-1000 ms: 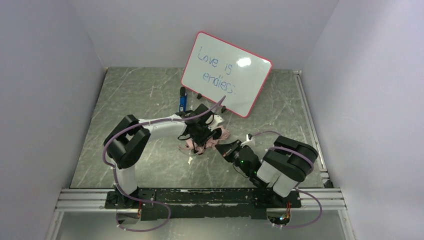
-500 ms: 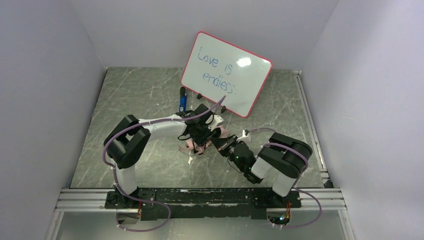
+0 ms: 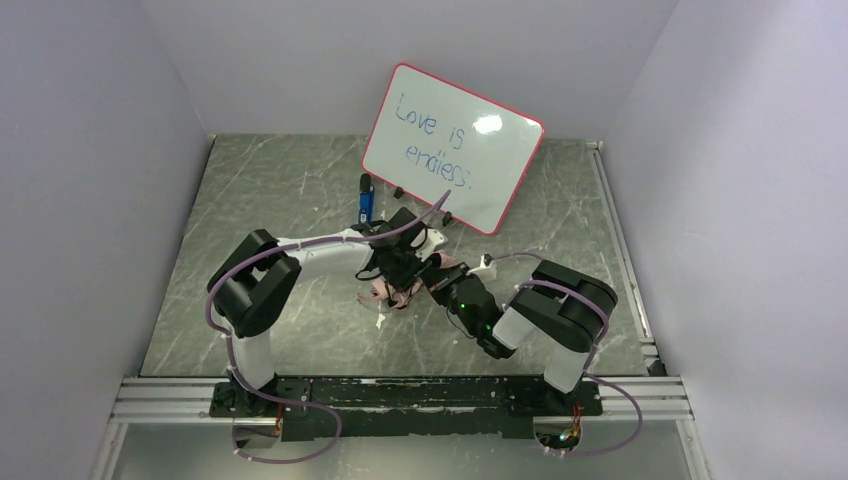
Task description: Put away the umbrella
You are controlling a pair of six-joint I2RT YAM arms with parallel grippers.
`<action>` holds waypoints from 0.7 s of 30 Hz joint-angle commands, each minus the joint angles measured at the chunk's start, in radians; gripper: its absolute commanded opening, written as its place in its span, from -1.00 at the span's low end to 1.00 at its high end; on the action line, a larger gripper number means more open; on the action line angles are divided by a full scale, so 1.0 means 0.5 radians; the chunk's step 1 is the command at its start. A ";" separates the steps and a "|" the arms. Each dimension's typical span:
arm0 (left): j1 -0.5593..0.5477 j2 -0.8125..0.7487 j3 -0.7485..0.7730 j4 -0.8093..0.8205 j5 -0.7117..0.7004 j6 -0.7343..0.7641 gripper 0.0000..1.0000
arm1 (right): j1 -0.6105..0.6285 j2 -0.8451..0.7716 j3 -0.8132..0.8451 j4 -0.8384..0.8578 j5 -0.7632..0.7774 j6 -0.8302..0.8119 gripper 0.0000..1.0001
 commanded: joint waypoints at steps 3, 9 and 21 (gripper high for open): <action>-0.032 0.216 -0.150 -0.225 -0.136 0.094 -0.90 | -0.018 0.057 0.184 0.260 -0.002 0.039 -1.00; -0.059 0.194 -0.172 -0.216 -0.100 0.125 -0.91 | -0.041 0.170 0.226 0.177 0.028 0.052 -1.00; -0.081 0.162 -0.184 -0.208 -0.024 0.149 -0.90 | -0.158 0.369 0.230 0.245 -0.089 0.088 -0.58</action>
